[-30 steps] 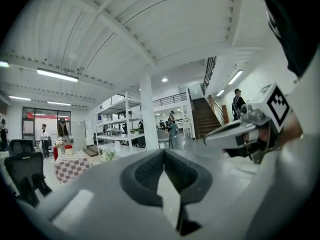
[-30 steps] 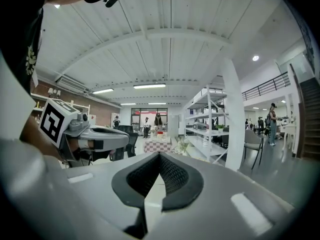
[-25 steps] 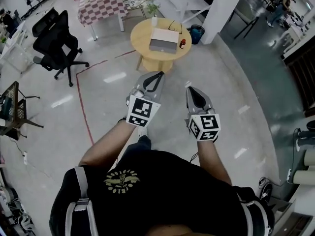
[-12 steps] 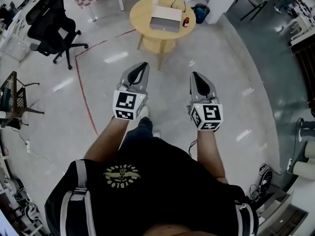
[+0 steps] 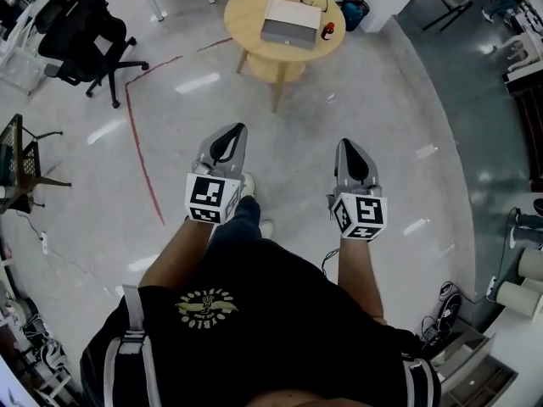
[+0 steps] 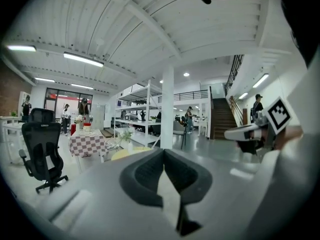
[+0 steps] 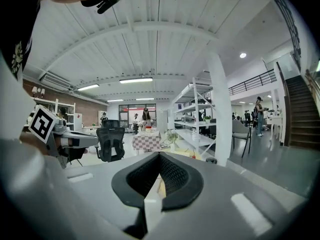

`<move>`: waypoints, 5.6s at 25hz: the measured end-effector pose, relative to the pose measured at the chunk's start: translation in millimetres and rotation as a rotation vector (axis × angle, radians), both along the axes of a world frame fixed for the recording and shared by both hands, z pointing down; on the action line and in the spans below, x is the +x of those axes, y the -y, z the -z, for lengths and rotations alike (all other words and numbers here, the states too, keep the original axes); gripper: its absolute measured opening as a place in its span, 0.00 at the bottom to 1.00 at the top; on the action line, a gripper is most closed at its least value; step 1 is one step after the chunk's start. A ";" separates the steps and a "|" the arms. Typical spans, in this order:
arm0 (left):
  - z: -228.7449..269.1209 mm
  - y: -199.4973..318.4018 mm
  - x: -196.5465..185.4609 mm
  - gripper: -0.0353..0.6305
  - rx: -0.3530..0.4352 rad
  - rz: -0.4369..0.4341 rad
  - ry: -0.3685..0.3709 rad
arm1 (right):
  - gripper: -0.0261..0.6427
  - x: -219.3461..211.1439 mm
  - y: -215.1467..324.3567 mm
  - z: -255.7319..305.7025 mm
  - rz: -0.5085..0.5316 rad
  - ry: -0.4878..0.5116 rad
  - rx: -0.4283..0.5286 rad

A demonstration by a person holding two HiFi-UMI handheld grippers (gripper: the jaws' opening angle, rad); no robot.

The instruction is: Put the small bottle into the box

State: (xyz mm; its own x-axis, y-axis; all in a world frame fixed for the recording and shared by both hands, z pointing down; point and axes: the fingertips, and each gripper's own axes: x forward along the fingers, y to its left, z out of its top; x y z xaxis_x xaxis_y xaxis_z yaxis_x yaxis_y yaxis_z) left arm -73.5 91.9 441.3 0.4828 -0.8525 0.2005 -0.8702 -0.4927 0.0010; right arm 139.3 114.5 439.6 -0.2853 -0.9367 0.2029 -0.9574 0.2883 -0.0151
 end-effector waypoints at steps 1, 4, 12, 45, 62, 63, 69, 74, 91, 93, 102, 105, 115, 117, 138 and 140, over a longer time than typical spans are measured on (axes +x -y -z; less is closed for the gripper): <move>-0.5 5.5 0.6 0.05 -0.002 -0.004 -0.002 | 0.05 -2.9 4.6 -1.8 0.006 0.000 -0.005; -1.8 24.7 2.0 0.05 -0.002 -0.015 -0.007 | 0.05 -12.4 18.2 -9.9 0.023 -0.005 -0.020; -8.4 75.4 17.5 0.05 -0.029 -0.077 -0.009 | 0.05 -22.0 66.3 -28.4 0.026 0.004 -0.082; -20.3 134.0 12.5 0.05 -0.059 -0.116 -0.015 | 0.05 -42.7 126.2 -33.6 0.026 0.010 -0.095; -12.2 155.4 17.3 0.05 -0.050 -0.146 -0.028 | 0.05 -38.5 145.2 -25.3 0.003 0.003 -0.100; -10.8 159.9 15.3 0.05 -0.046 -0.147 -0.029 | 0.05 -40.5 149.6 -24.1 0.002 0.001 -0.098; -2.2 192.9 -6.2 0.05 -0.039 -0.159 -0.041 | 0.05 -60.9 180.1 -8.5 -0.011 -0.004 -0.077; 13.7 209.3 -10.6 0.05 -0.030 -0.194 -0.067 | 0.05 -65.2 193.0 10.6 -0.038 0.013 -0.065; -8.8 218.0 -38.4 0.05 -0.040 -0.136 -0.028 | 0.05 -62.7 196.4 -6.1 -0.052 0.061 -0.079; -2.0 219.4 -42.3 0.05 -0.027 -0.132 -0.025 | 0.05 -65.2 197.9 -4.5 -0.053 0.065 -0.072; 13.7 224.8 -29.4 0.05 0.000 -0.168 -0.030 | 0.05 -61.1 199.1 8.1 -0.064 0.053 -0.055; 16.0 225.0 -21.9 0.05 0.007 -0.174 -0.036 | 0.05 -58.0 197.5 8.0 -0.064 0.044 -0.056; -13.8 242.9 -26.4 0.05 -0.065 -0.137 -0.003 | 0.05 -48.1 220.1 -13.3 -0.057 0.030 -0.104; -18.8 251.1 -26.2 0.05 -0.073 -0.132 -0.005 | 0.05 -49.3 228.9 -20.1 -0.049 0.036 -0.118; -3.7 382.9 66.6 0.05 -0.062 -0.156 0.053 | 0.05 28.2 371.2 -11.8 -0.015 0.099 -0.069; 9.9 401.9 75.4 0.05 -0.033 -0.140 0.053 | 0.05 37.8 385.9 -4.2 -0.002 0.099 -0.048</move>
State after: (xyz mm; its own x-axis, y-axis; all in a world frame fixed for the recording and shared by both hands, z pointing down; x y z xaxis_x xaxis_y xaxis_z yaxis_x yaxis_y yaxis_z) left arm 2.0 -310.0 431.4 0.5844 -0.7701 0.2558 -0.7924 -0.6095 -0.0246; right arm 177.1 -271.3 443.9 -0.3043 -0.9272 0.2186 -0.9511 0.2830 -0.1239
